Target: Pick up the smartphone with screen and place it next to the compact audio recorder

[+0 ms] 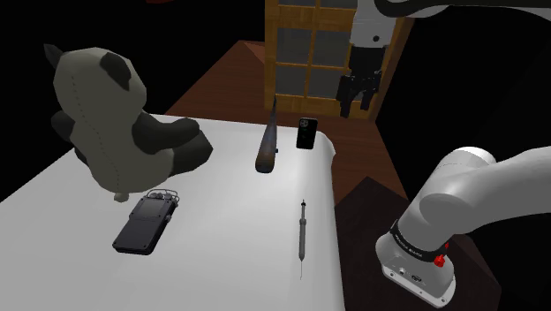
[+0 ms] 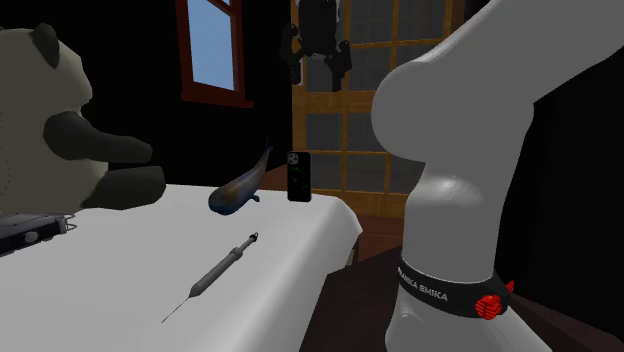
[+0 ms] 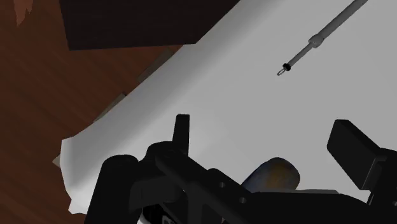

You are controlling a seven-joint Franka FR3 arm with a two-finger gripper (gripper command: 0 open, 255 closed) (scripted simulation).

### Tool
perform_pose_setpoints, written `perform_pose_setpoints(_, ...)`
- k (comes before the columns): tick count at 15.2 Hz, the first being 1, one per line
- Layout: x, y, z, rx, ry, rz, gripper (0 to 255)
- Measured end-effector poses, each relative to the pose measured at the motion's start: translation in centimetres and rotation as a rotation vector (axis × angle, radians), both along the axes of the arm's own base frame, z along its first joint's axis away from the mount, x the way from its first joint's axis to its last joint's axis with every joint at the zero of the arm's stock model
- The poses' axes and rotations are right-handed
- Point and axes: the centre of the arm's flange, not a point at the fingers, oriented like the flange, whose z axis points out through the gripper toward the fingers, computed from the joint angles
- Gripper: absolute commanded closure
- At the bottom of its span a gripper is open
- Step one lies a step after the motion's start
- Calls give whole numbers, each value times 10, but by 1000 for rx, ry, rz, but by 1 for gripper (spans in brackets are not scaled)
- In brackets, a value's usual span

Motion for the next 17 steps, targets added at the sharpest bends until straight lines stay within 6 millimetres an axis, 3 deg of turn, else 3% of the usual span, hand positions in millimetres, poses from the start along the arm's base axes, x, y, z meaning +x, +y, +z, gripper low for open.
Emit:
perform_pose_setpoints(3,10,-5,-9,0,-12,24,0)
perform_pose_setpoints(6,33,-18,-26,-1,-42,82,0)
perform_pose_setpoints(17,136,-55,-98,-8,-165,313,0)
